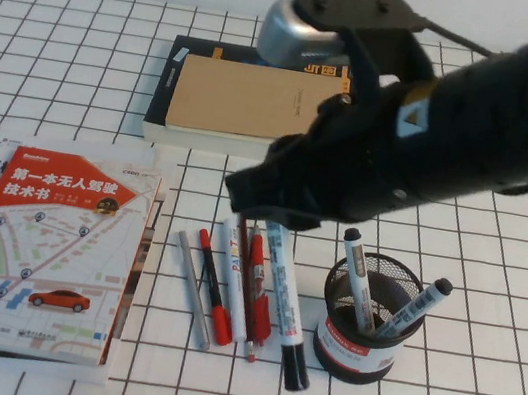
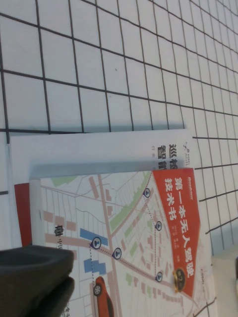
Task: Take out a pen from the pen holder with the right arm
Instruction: 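Take a marker out of the pen holder and lay it on the table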
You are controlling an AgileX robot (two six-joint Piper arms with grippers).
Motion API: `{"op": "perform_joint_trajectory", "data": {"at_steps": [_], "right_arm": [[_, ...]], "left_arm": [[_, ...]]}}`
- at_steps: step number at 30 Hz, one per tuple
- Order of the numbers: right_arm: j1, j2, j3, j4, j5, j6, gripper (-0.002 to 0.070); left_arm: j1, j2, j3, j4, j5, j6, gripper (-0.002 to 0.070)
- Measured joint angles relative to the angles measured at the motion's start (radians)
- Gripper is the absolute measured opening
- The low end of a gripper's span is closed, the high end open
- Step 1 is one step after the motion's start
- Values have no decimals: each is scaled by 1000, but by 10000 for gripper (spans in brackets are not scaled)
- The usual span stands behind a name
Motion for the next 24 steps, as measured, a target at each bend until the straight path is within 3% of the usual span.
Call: {"op": "perform_joint_trajectory", "data": {"at_steps": [13,24], "right_arm": [[-130,465,-357,-16,143,134,116],[-189,660,-458,-16,185,137,116]], "left_arm": [[0,0,0,0,0,0,-4],[0,0,0,0,0,0,-4]]}}
